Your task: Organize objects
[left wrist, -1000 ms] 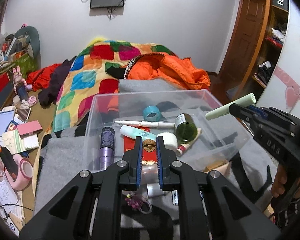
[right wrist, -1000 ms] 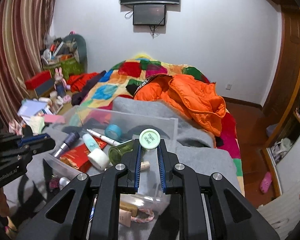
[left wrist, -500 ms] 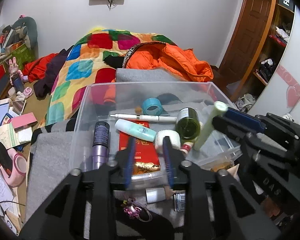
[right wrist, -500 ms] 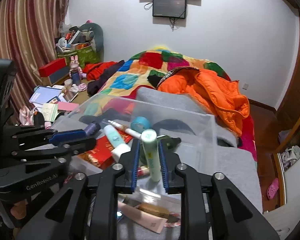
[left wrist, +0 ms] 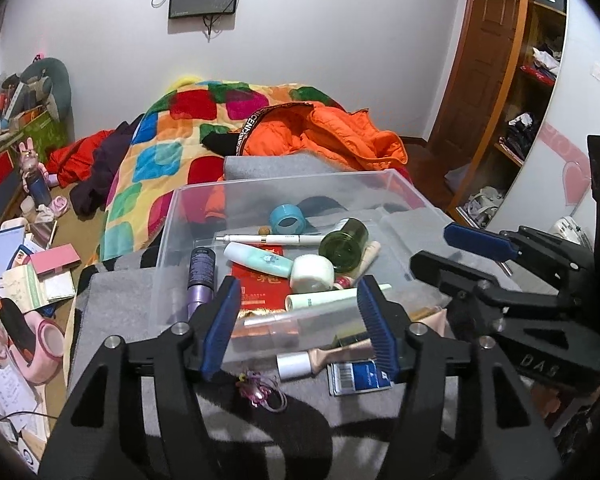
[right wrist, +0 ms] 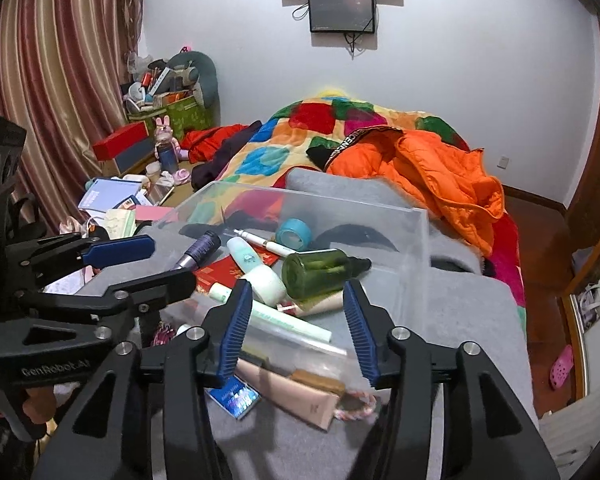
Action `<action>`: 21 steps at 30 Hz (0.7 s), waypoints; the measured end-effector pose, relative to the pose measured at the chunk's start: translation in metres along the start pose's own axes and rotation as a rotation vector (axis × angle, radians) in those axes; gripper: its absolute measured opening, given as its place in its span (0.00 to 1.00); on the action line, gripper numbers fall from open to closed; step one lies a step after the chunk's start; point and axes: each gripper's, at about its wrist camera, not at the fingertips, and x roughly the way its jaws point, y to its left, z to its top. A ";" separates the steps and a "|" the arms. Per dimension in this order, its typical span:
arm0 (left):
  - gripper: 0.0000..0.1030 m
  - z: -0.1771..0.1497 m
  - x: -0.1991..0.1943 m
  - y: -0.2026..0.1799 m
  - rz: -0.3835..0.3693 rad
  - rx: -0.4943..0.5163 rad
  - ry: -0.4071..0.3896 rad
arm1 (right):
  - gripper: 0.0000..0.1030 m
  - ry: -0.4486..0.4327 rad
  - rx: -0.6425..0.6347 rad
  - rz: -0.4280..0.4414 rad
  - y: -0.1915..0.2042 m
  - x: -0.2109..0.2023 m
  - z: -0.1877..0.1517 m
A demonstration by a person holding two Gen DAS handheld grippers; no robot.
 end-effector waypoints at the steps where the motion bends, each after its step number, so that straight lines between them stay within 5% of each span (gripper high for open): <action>1: 0.62 -0.001 -0.003 0.000 0.000 0.000 -0.004 | 0.44 -0.003 0.003 -0.001 -0.002 -0.003 -0.001; 12: 0.78 -0.023 -0.030 0.007 0.026 -0.017 -0.006 | 0.59 -0.047 0.057 -0.018 -0.023 -0.043 -0.020; 21: 0.80 -0.065 -0.013 0.019 0.062 -0.024 0.112 | 0.60 0.014 0.106 -0.025 -0.036 -0.042 -0.051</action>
